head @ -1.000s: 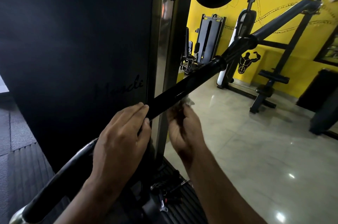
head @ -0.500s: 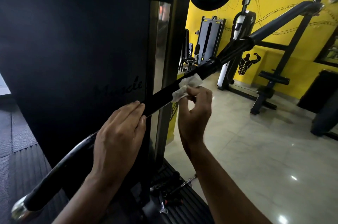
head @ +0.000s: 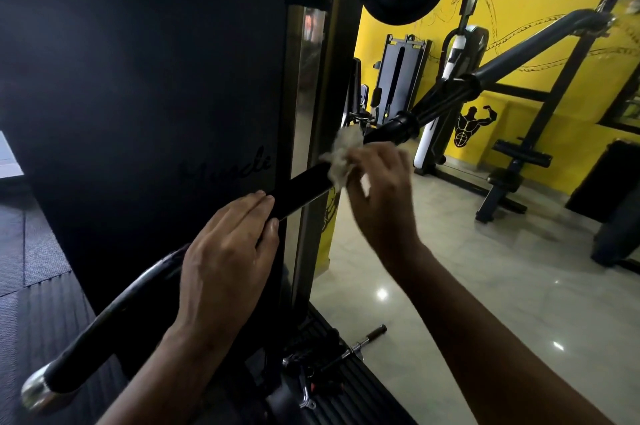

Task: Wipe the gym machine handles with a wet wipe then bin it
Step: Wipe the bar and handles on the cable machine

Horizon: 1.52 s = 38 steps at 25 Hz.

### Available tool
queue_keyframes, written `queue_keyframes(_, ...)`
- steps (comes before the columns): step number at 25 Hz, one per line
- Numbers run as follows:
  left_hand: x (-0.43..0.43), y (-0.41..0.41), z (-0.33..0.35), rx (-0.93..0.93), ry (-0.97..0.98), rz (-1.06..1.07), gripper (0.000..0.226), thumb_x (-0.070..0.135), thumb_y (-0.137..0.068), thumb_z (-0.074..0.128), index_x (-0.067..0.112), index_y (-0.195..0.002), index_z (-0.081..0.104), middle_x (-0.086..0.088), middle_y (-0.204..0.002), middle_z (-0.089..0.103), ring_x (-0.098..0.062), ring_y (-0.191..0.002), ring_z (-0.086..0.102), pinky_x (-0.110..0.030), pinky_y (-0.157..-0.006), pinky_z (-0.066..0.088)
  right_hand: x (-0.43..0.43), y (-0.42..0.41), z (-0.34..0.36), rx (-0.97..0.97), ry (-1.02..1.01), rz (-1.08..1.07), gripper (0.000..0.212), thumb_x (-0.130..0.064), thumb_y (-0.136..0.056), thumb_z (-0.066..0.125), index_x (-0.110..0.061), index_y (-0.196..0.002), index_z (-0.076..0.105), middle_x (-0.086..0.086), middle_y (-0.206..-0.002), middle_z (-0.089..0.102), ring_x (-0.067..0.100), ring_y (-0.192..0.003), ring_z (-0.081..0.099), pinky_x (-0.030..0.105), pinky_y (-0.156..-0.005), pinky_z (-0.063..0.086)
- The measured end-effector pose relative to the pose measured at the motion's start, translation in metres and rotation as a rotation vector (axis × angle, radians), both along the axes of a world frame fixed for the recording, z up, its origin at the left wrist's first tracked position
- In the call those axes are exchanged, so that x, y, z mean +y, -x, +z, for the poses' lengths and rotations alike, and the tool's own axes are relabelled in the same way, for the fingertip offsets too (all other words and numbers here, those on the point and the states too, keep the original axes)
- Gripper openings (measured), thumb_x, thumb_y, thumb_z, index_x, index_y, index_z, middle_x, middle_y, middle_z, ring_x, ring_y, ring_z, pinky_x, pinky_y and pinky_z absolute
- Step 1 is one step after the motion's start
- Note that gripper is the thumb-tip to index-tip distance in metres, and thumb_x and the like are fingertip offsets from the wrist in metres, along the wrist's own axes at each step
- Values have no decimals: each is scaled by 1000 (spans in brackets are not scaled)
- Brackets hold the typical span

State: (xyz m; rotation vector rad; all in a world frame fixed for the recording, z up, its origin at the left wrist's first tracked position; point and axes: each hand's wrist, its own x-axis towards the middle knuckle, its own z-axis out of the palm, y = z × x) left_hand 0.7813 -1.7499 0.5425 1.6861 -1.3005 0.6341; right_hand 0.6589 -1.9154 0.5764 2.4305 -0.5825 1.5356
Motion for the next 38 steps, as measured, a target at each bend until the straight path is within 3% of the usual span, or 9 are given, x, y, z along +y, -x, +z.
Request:
queue_keyframes(3,-2,1,2,12,-8,-1,28,12,-90,66,2,-116,69,-10,-119,68,-21,-111,64,-32,-96,50,8,-2,2,300,206,124,21,-14,-91,55,-1,-100,69,16,-102,64,27,-100,52,29,-81,45)
queue_keyframes(6,-4,0,7,23,-54,0,30,12,-89,68,3,-118,68,-10,-120,68,-20,-112,63,-29,-97,48,2,-6,29,195,3,77,24,-17,-92,51,-4,-103,68,14,-107,67,27,-99,59,32,-82,46)
queue_keyframes(10,-11,2,15,41,-117,-3,33,14,-90,66,5,-121,66,-8,-122,67,-19,-113,62,-23,-95,43,-4,-12,41,582,123,158,18,-15,-90,62,-12,-106,70,5,-105,72,21,-97,61,36,-85,49)
queue_keyframes(13,-21,2,24,50,-122,-34,31,16,-92,63,5,-121,66,-8,-121,67,-20,-113,62,-23,-96,43,-21,-18,66,577,-127,85,17,-10,-90,62,-16,-105,69,3,-101,70,21,-96,59,42,-84,53)
queue_keyframes(19,-27,5,29,27,-106,-82,31,14,-94,61,4,-123,64,-9,-123,66,-19,-114,62,-23,-98,43,-20,-15,105,768,-239,-39,19,-18,-99,48,-16,-109,64,2,-98,66,12,-84,61,26,-73,52)
queue_keyframes(22,-27,7,31,25,-105,-98,31,16,-94,60,4,-122,65,-9,-121,67,-19,-112,62,-22,-96,44,-10,-23,113,894,-293,65,17,-16,-100,46,-16,-105,62,-9,-88,56,4,-81,54,10,-67,36)
queue_keyframes(27,-25,8,34,64,-155,-108,32,17,-94,61,6,-124,64,-7,-123,66,-18,-114,61,-23,-96,44,-12,-36,126,1038,-399,25,21,-12,-99,47,-10,-112,64,-8,-86,54,12,-93,57,14,-71,40)
queue_keyframes(33,-26,10,45,75,-219,-139,24,13,-91,63,11,-114,67,0,-109,67,-14,-97,62,-21,-83,48,-3,-47,128,1133,-512,-54,20,-16,-101,48,-13,-84,57,-3,-76,51,12,-77,52,18,-63,36)
queue_keyframes(38,-24,12,47,103,-213,-171,27,12,-92,63,13,-118,66,2,-112,66,-12,-99,62,-22,-84,50,6,-23,117,954,-364,6,25,-7,-97,49,-12,-115,65,-7,-103,60,6,-97,55,10,-69,33)
